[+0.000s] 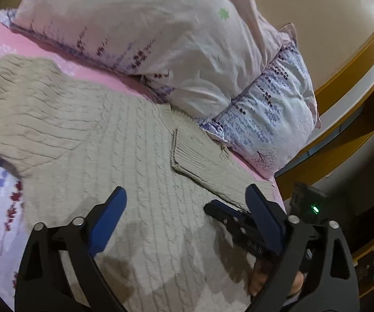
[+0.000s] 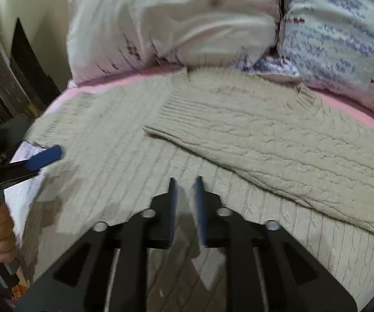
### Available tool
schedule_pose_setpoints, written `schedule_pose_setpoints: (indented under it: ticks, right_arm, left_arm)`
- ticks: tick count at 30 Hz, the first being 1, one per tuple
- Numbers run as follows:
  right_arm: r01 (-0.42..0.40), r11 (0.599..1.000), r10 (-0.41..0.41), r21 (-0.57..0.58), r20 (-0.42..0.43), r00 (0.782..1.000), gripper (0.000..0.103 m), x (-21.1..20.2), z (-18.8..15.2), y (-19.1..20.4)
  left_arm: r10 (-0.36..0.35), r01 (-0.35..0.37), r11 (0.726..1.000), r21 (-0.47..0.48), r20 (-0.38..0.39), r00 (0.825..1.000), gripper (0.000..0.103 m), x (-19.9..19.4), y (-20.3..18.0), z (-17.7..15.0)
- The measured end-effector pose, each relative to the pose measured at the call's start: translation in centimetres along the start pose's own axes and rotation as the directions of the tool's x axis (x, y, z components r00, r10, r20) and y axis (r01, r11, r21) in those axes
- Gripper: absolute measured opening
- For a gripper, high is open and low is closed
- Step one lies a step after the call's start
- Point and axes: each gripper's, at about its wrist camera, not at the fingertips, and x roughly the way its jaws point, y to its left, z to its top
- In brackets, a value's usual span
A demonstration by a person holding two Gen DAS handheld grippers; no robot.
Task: Fold small clothes
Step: 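Carry the sleeve across the sweater body with the right tool and release, then grasp the other sleeve cuff with the left tool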
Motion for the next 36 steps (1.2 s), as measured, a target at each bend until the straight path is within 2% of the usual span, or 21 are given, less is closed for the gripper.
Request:
schedule_pose_setpoints:
  ticks: [1, 4, 6, 8, 9, 10, 11, 12, 14, 17, 20, 24, 26, 27, 28, 29, 33, 36]
  right_arm:
    - [-0.017, 1.0, 0.017, 0.011, 0.008, 1.0, 0.056, -0.8, -0.1, -0.2]
    - [-0.007, 0.998, 0.001, 0.065, 0.096, 0.995, 0.057, -4.2, -0.3, -1.8]
    - [-0.028, 0.986, 0.004, 0.163, 0.147, 0.989, 0.057, -6.4, -0.6, -3.8]
    - [-0.079, 0.942, 0.012, 0.326, 0.203, 0.979, 0.054, -9.0, -1.6, -7.6]
    - [-0.101, 0.898, -0.007, 0.428, 0.243, 0.97, 0.046, -10.7, -2.7, -10.3]
    - [-0.073, 0.879, -0.058, 0.471, 0.258, 0.964, 0.041, -11.8, -3.2, -11.9]
    - [-0.014, 0.87, -0.134, 0.493, 0.263, 0.956, 0.041, -13.0, -3.7, -13.1]
    - [0.101, 0.864, -0.254, 0.493, 0.255, 0.933, 0.04, -14.5, -4.4, -14.3]
    - [0.213, 0.845, -0.361, 0.491, 0.23, 0.904, 0.041, -16.0, -5.5, -15.8]
    - [0.293, 0.823, -0.414, 0.487, 0.161, 0.896, 0.041, -15.8, -6.5, -17.9]
    - [0.327, 0.818, -0.423, 0.474, 0.11, 0.899, 0.041, -15.2, -7.6, -18.9]
    - [0.348, 0.834, -0.414, 0.428, 0.069, 0.908, 0.042, -13.0, -7.2, -18.9]
    - [0.375, 0.837, -0.429, 0.398, 0.053, 0.902, 0.041, -12.0, -6.4, -18.8]
    - [0.403, 0.83, -0.453, 0.385, 0.045, 0.89, 0.034, -11.5, -6.0, -18.7]
    - [0.43, 0.821, -0.48, 0.375, 0.047, 0.876, 0.012, -11.2, -5.5, -18.7]
    - [0.44, 0.814, -0.494, 0.379, 0.052, 0.868, 0.013, -11.2, -5.2, -18.8]
    - [0.41, 0.814, -0.496, 0.412, 0.125, 0.859, 0.011, -12.6, -5.1, -18.6]
    - [0.417, 0.808, -0.496, 0.416, 0.1, 0.862, 0.011, -12.3, -5.8, -18.9]
  left_arm:
    - [-0.007, 0.007, 1.0, -0.007, -0.011, 1.0, 0.086, 0.6, -0.1, 0.2]
    - [-0.031, 0.028, 0.998, -0.047, -0.053, 0.998, 0.078, 3.1, -0.2, 1.1]
    - [-0.013, 0.007, 0.996, -0.085, -0.069, 0.998, 0.077, 4.9, -0.1, 1.8]
    - [-0.008, -0.005, 0.991, -0.135, -0.097, 0.995, 0.075, 6.4, 0.0, 2.2]
    - [-0.008, -0.012, 0.986, -0.164, -0.122, 0.993, 0.072, 7.5, 0.0, 2.2]
    - [-0.006, -0.017, 0.985, -0.172, -0.131, 0.991, 0.071, 7.9, 0.0, 2.2]
    - [0.009, -0.035, 0.983, -0.178, -0.146, 0.989, 0.07, 8.7, -0.2, 2.2]
    - [0.017, -0.044, 0.983, -0.177, -0.15, 0.989, 0.069, 9.1, -0.3, 2.1]
    - [0.04, -0.064, 0.984, -0.168, -0.145, 0.989, 0.069, 9.7, -0.7, 2.0]
    - [0.053, -0.077, 0.98, -0.181, -0.133, 0.99, 0.069, 10.2, -1.0, 2.4]
    - [0.065, -0.088, 0.978, -0.191, -0.127, 0.99, 0.065, 10.6, -1.1, 2.6]
    - [0.083, -0.107, 0.973, -0.202, -0.123, 0.989, 0.045, 11.3, -0.9, 2.8]
    - [0.086, -0.111, 0.97, -0.214, -0.125, 0.988, 0.034, 11.6, -0.6, 2.8]
    - [0.084, -0.109, 0.97, -0.215, -0.123, 0.989, 0.02, 11.8, -0.5, 2.8]
    - [0.093, -0.117, 0.971, -0.21, -0.123, 0.988, 0.008, 11.9, -0.3, 2.8]
    - [0.096, -0.119, 0.971, -0.208, -0.116, 0.989, 0.009, 11.7, -0.1, 2.8]
    - [0.092, -0.1, 0.979, -0.175, -0.055, 0.994, 0.008, 9.2, -0.2, 2.6]
    - [0.108, -0.109, 0.984, -0.141, -0.015, 0.994, 0.008, 7.4, -0.6, 1.8]
